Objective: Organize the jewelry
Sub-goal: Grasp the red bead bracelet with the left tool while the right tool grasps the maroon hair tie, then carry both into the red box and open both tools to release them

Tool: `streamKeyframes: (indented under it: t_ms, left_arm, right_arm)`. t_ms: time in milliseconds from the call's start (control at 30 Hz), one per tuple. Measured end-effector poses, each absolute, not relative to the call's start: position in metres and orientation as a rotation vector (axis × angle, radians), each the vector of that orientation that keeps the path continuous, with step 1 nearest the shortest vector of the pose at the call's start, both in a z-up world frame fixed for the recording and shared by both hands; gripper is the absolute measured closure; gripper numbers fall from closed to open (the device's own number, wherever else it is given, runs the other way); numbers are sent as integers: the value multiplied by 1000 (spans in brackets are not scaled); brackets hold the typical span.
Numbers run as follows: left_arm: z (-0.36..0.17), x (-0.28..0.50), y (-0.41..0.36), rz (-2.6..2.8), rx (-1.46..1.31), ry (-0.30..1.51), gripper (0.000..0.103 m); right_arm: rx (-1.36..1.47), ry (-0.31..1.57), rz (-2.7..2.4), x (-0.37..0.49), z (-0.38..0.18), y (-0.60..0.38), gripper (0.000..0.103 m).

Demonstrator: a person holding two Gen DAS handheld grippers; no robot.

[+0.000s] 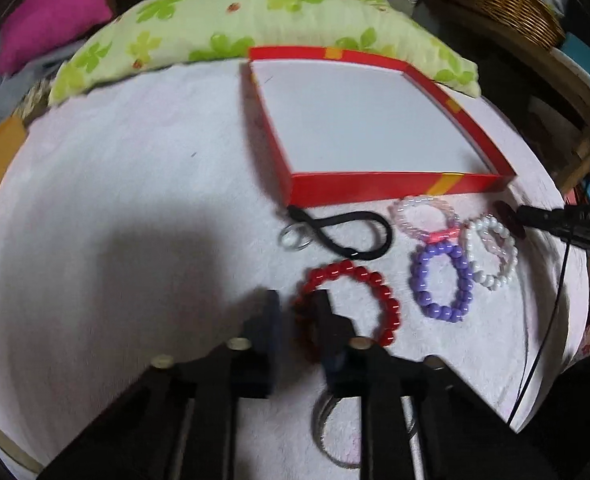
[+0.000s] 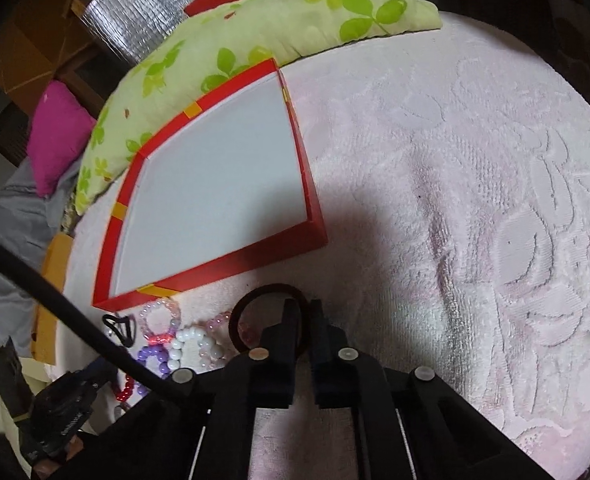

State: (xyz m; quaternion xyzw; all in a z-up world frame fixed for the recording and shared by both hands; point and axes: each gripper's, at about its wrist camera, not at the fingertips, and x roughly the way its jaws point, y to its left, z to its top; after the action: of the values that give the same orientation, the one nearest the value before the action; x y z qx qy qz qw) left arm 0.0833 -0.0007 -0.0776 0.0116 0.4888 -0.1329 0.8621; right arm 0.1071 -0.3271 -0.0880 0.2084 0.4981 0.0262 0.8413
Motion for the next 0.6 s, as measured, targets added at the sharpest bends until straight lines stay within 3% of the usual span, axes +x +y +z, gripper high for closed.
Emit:
streamKeyframes:
  t_ms: [233,367,433,467,500,567,600]
  left_arm:
    - [-61,75,5,-276,32,918,94]
    - [-52,71,16,-263,1,881,94]
    - [-48,70,20,-258,-12,867,94]
    - [-47,70,23,-257,-18,862,94]
    - [-46,69,24,-254,-24,855,94]
    - [-44,68,27,-247,-32,845,94]
    - [-44,68,29,-244,-32,842,94]
  right_arm:
    - [516,994,76,98,-75,-339,98]
    - [568,1039,61,99,-78,-344,91]
    - [566,1050,40,101,-80,-345,71]
    - [542,1047,15,102,-79,-344,49]
    - [520,1041,-4,103,-78,-342,36]
    - [485,1016,3,105,-77,-337,39]
    - [446,1023,2,108,-78,-333,55]
